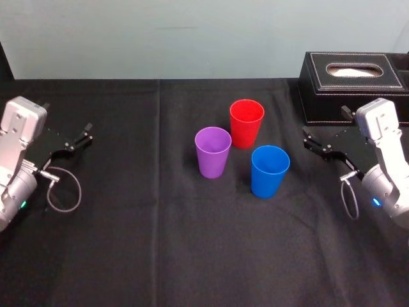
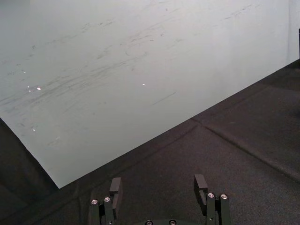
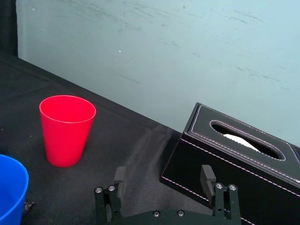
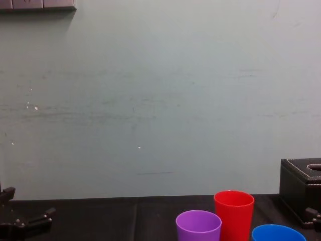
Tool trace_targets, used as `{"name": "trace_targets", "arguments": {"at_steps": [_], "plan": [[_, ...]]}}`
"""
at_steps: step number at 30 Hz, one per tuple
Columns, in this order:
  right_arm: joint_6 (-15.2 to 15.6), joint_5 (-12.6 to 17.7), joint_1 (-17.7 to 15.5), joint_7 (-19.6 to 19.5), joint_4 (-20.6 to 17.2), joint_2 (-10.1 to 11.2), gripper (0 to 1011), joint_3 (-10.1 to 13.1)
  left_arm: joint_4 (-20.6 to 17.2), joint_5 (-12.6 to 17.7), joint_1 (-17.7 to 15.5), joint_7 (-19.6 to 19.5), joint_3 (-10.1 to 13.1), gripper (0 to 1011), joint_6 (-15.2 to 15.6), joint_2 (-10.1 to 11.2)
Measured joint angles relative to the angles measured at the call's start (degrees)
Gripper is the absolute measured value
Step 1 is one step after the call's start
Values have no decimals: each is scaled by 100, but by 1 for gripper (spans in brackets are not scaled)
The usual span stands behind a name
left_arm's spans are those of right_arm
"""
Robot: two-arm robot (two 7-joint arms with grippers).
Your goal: Stack the three plastic cups sequentially using one hand.
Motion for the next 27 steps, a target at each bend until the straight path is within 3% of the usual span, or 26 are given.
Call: {"name": "trace_targets", "arguments": {"at_steps": [27], "plan": [[0, 0, 0, 0, 0, 0, 1002, 0, 0, 0, 0, 0, 0, 1005, 0, 0]]}}
